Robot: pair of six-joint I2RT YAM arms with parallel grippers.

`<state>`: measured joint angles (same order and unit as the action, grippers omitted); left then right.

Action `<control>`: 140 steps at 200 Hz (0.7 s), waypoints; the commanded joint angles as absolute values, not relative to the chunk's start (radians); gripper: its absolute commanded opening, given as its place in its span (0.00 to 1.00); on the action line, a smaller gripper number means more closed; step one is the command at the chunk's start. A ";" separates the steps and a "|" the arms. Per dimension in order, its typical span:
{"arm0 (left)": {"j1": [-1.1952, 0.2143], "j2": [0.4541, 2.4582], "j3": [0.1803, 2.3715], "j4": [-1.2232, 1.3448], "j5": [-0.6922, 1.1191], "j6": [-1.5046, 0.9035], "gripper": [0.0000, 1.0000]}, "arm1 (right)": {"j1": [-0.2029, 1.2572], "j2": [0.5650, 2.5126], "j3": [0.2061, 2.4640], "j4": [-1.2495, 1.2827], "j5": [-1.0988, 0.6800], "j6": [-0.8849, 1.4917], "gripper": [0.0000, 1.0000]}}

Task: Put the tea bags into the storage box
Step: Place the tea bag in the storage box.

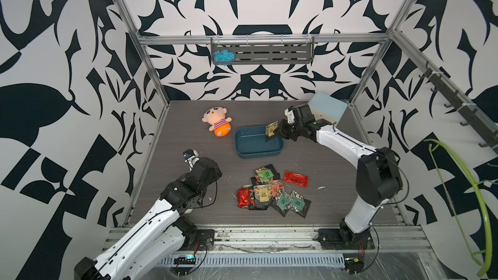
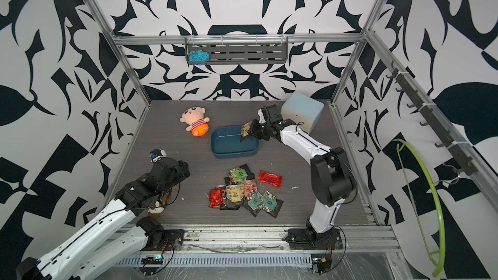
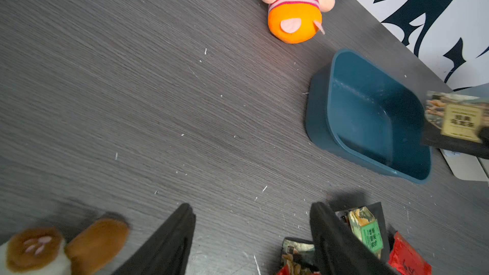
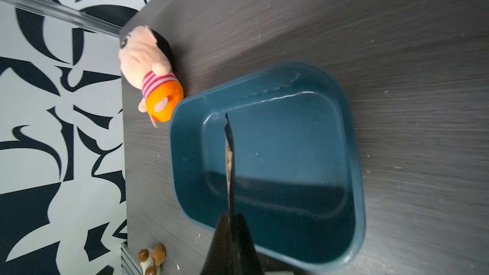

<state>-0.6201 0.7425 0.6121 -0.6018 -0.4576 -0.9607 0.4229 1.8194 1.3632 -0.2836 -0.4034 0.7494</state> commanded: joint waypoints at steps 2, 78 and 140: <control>-0.607 0.745 0.598 -0.584 -0.417 -0.942 0.75 | 0.457 1.883 1.456 -0.230 -0.476 0.767 0.00; -0.604 0.764 0.601 -0.615 -0.391 -1.000 0.75 | 0.547 2.064 1.571 -0.243 -0.484 0.767 0.00; -0.605 0.761 0.601 -0.596 -0.297 -1.013 0.76 | 0.594 2.119 1.643 -0.351 -0.424 0.716 0.10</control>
<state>-0.6086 0.7620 0.6117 -0.5949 -0.3511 -1.0023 0.5873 2.1326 1.5871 -0.3134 -0.4519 0.7479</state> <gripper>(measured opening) 0.754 0.051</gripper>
